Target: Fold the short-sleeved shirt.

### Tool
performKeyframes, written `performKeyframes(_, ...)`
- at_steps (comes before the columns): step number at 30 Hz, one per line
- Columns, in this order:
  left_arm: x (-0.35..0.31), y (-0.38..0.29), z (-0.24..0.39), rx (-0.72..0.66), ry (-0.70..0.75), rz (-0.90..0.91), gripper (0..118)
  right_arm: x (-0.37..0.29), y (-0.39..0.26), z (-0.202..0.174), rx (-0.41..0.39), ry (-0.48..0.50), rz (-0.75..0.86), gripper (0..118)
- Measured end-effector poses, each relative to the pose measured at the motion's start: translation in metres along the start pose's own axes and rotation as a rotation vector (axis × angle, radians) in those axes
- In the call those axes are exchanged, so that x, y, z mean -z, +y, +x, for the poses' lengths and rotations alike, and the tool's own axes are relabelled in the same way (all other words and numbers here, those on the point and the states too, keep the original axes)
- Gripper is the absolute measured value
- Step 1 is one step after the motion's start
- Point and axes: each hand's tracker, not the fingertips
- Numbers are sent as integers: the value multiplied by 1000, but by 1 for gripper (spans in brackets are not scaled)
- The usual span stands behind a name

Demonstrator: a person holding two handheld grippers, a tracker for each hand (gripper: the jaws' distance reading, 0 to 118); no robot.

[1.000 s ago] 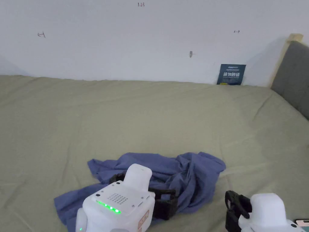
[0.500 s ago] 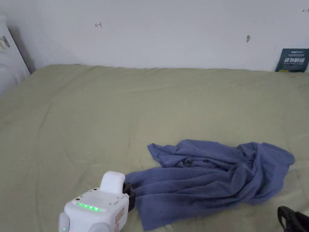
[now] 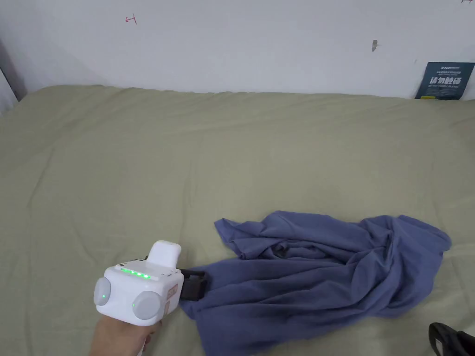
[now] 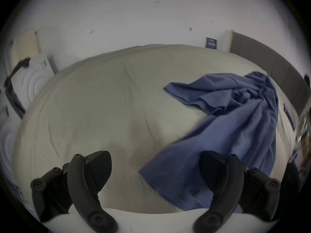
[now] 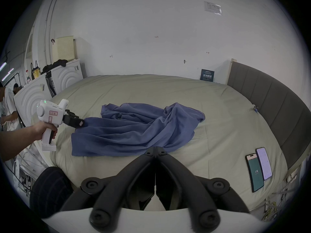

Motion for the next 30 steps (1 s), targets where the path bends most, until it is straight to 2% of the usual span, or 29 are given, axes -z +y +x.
performKeyframes(1,11,-2,-7,-15,-14,-35,99,1,0,0,-2,1,-2,0)
performKeyframes(3,20,-8,-5,42,-30,-99,98,2,0,-1,-2,4,-7,1)
performKeyframes(6,17,-11,-4,51,-11,-48,96,3,0,-2,0,7,-7,1)
performKeyframes(9,10,-12,7,101,17,-32,77,5,1,-3,3,14,-4,1)
performKeyframes(10,7,-13,12,121,35,-20,67,4,2,-4,1,13,-1,1)
performKeyframes(13,3,-18,28,177,94,29,4,2,5,-3,3,16,10,1)
performKeyframes(16,2,-16,23,99,23,-9,0,0,8,1,9,21,15,1)
performKeyframes(21,-42,-8,26,-44,-19,131,0,6,9,21,38,9,9,1)
performKeyframes(25,-58,-1,35,-21,-26,165,0,30,10,55,73,-37,-26,1)
performKeyframes(30,-58,3,44,20,-8,174,1,83,36,128,201,-109,-93,1)
